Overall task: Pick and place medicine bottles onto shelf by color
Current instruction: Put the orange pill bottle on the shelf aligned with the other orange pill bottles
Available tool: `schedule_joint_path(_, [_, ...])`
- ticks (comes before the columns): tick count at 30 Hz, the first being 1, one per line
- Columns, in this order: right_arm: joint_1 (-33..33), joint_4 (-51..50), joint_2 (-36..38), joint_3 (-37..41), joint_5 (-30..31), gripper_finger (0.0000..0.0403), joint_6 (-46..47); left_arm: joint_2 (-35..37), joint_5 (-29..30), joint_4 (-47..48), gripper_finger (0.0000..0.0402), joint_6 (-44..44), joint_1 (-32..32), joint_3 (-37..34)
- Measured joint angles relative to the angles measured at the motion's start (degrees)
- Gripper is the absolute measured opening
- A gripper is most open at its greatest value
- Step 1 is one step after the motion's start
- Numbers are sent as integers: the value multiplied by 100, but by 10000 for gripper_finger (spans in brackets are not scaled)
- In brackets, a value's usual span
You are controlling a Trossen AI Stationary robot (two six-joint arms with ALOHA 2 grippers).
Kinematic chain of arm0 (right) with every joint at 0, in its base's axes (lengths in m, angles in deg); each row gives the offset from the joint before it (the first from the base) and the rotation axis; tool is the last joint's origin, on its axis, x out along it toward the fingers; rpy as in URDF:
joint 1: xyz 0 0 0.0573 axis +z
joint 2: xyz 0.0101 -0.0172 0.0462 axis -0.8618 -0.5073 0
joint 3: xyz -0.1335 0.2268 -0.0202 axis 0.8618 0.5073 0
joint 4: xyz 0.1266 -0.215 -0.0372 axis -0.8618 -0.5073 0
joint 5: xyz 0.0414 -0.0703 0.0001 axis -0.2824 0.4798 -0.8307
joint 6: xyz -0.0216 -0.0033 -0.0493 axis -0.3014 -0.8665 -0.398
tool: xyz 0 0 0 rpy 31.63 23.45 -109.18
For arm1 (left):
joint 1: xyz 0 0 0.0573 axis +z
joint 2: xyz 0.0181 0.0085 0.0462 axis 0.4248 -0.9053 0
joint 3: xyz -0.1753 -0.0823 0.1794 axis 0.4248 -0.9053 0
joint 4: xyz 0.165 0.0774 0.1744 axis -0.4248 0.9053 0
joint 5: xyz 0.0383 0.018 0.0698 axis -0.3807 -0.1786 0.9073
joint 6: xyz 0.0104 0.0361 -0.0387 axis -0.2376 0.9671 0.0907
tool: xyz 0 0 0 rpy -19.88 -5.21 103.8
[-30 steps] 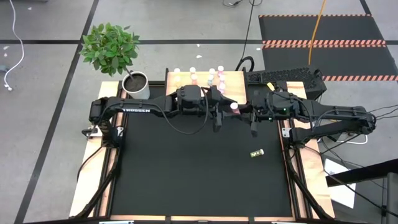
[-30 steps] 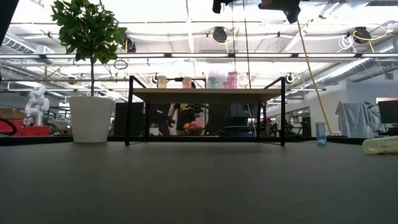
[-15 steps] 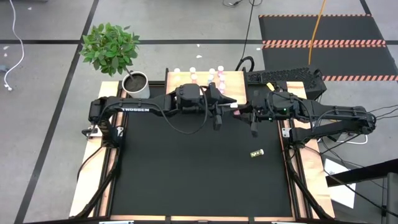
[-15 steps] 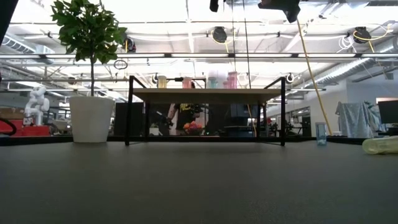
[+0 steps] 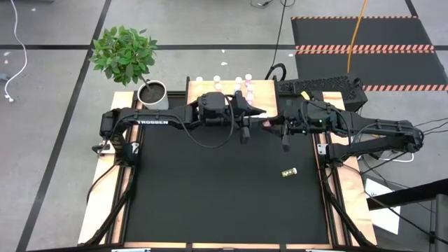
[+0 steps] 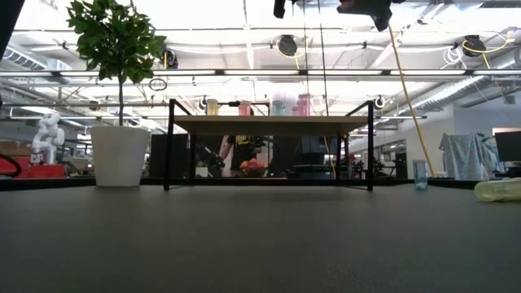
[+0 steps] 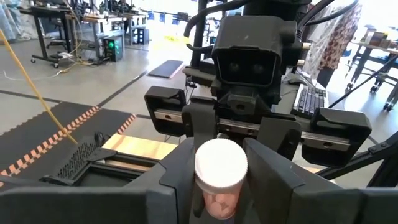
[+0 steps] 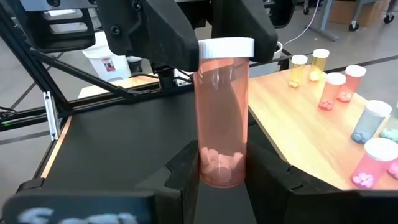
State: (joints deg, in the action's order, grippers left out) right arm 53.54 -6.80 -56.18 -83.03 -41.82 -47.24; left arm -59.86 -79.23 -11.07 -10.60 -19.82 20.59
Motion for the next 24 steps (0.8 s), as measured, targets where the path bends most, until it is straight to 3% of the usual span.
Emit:
schedule_joint_path(5, [-83, 3, 0, 0, 78, 121, -38, 0, 34, 45, 123, 0, 89, 2])
schedule_joint_path(13, [-261, -451, 83, 146, 1218, 222, 300, 69, 444, 825, 121, -43, 423, 4])
schedule_joint_path(16, [-320, -660, 167, 271, 1276, 250, 478, 199, 705, 1515, 121, 126, 556, 4])
schedule_joint_path(24, [-361, -726, 424, 631, 1246, 258, 800, 80, 1099, 2404, 120, 401, 1042, -50])
